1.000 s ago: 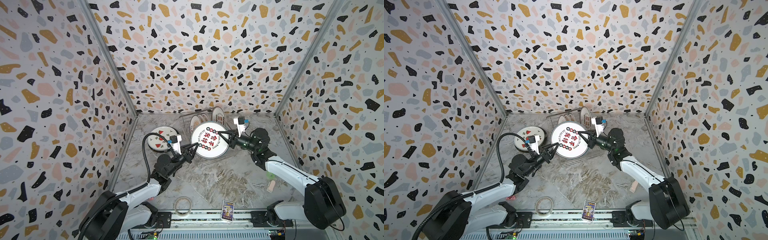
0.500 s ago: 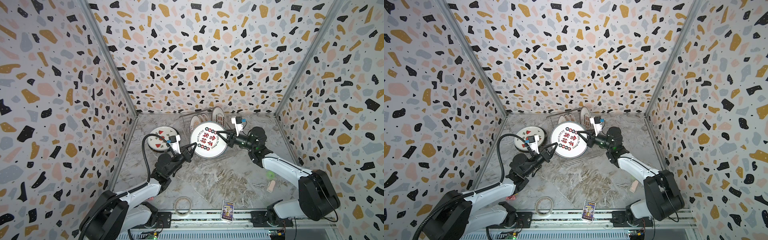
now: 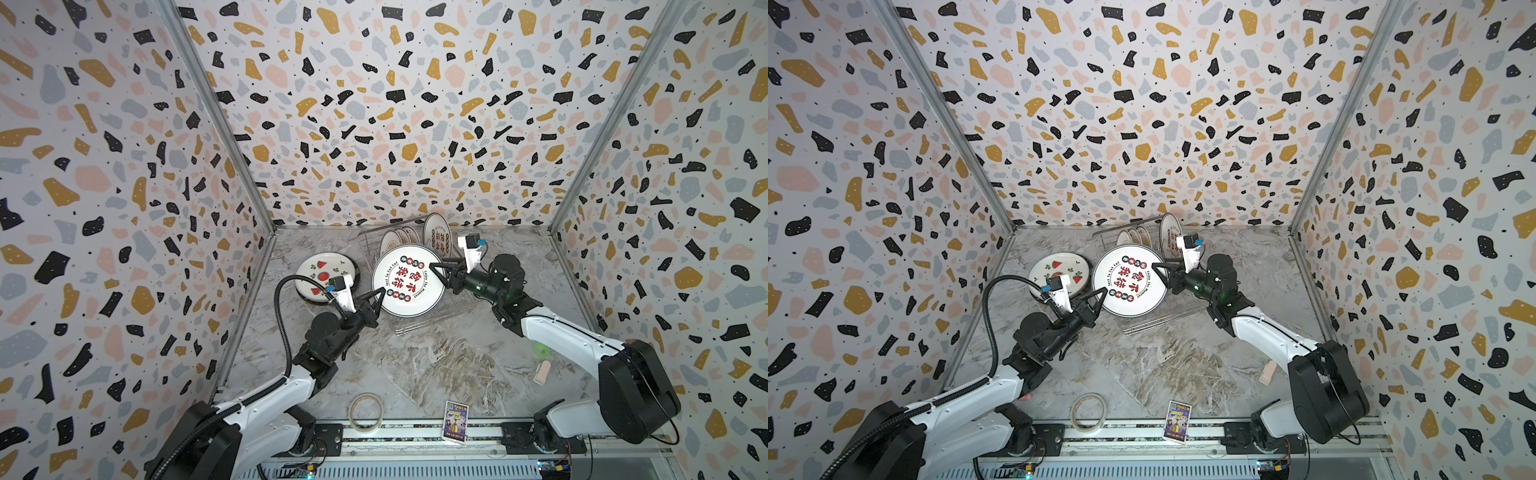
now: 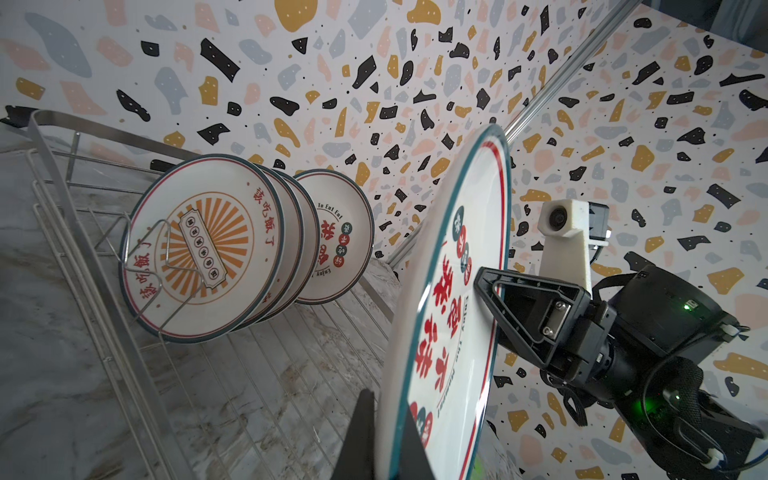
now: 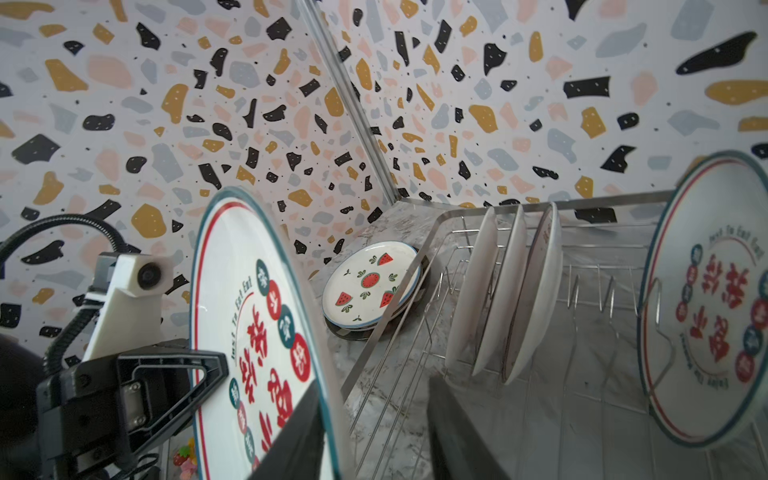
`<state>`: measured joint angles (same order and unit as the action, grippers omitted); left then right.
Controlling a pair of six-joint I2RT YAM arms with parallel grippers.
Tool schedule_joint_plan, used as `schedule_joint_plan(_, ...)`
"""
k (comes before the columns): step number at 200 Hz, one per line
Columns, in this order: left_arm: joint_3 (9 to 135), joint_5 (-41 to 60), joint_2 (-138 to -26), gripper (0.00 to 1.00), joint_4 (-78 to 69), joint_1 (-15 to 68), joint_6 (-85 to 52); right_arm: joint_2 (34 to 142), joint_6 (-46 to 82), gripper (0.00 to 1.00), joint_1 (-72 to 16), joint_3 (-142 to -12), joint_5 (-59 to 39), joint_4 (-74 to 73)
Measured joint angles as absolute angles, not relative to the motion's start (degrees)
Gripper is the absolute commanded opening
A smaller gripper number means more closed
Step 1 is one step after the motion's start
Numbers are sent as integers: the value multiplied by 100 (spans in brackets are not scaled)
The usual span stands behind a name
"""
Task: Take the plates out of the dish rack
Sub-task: 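Bring the plate to the left gripper and grasp its rim with it, then carry the plate down toward the table with left gripper while right withdraws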
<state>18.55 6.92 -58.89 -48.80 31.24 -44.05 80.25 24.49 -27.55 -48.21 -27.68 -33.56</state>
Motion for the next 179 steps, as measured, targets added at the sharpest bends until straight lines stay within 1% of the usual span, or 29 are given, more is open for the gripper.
schedule_joint_plan(9, 1852, 644, -5833, 0, -4814, 3124, -4405, 7990, 2394, 60, -2777, -4821, -2609, -3284)
schedule_joint_plan(27, 1835, 543, -5653, 0, -4687, 3127, -4381, 7900, 2324, 80, -2808, -4821, -2314, -3135)
schedule_joint_plan(35, 1824, 495, -5546, 0, -4628, 3124, -4372, 7856, 2270, 99, -2823, -4821, -2209, -3085)
schedule_joint_plan(36, 1822, 489, -5537, 0, -4626, 3124, -4370, 7848, 2268, 100, -2829, -4821, -2202, -3083)
schedule_joint_plan(44, 1811, 405, -5419, 0, -4591, 3122, -4368, 7795, 2244, 99, -2849, -4823, -2108, -3026)
schedule_joint_plan(97, 1688, 298, -4836, 0, -4342, 2788, -4578, 7356, 2053, 99, -2965, -4823, -1514, -2766)
schedule_joint_plan(123, 1573, 215, -4370, 0, -3997, 2558, -4742, 7255, 1975, 99, -2958, -4851, -1286, -2733)
schedule_joint_plan(156, 1406, 200, -3618, 0, -3487, 2165, -5015, 7319, 1688, 99, -3006, -4978, -1562, -2692)
schedule_joint_plan(179, 1339, 174, -3192, 0, -3000, 1911, -5218, 7456, 1527, 99, -3199, -5135, -1835, -2685)
